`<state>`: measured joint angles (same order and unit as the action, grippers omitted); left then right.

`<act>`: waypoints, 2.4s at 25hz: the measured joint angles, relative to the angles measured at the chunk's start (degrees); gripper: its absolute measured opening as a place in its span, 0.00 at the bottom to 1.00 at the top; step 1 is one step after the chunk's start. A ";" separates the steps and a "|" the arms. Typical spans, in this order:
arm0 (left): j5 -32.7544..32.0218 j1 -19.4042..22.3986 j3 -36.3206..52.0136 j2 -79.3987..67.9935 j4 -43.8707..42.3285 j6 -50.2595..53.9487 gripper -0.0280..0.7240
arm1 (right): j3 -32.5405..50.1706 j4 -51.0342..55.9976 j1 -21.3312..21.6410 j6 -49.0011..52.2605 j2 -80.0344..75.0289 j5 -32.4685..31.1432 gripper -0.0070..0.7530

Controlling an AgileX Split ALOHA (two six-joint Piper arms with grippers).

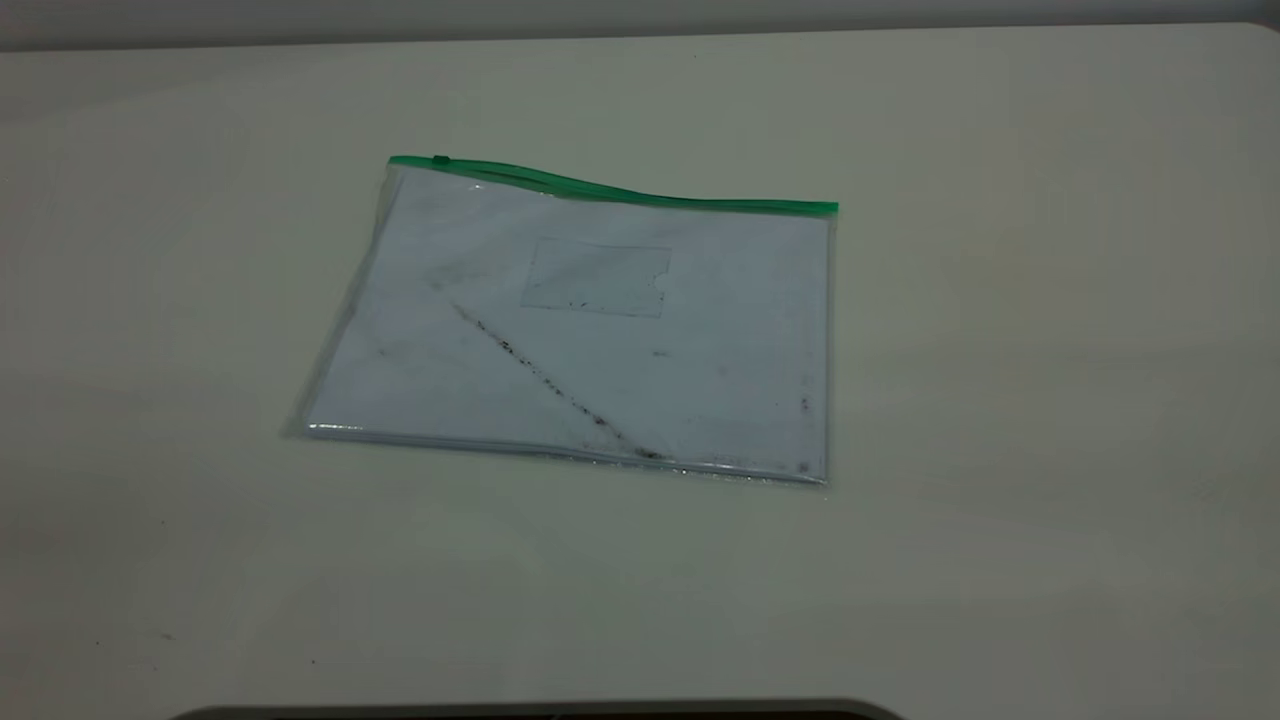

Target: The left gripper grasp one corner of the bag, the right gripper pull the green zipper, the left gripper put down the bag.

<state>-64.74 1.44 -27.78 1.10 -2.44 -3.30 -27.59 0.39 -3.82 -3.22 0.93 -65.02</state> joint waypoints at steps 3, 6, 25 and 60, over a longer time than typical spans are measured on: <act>0.00 0.00 0.00 0.00 0.00 0.00 0.80 | 0.00 0.00 0.00 0.00 0.00 0.00 0.32; 0.00 0.00 0.00 0.00 0.00 0.00 0.80 | 0.00 0.00 0.00 0.00 0.00 0.00 0.32; 15.95 0.03 -19.14 -43.72 -1.06 3.97 0.80 | -4.47 0.88 0.00 1.96 -12.77 5.59 0.79; 29.15 -2.13 -60.31 -131.89 35.41 -29.66 0.80 | -10.04 6.69 0.00 -6.49 -47.13 16.44 0.77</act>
<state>-35.60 -0.68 -88.08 -130.80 32.97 -32.96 -37.64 7.09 -3.82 -9.71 -46.20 -48.58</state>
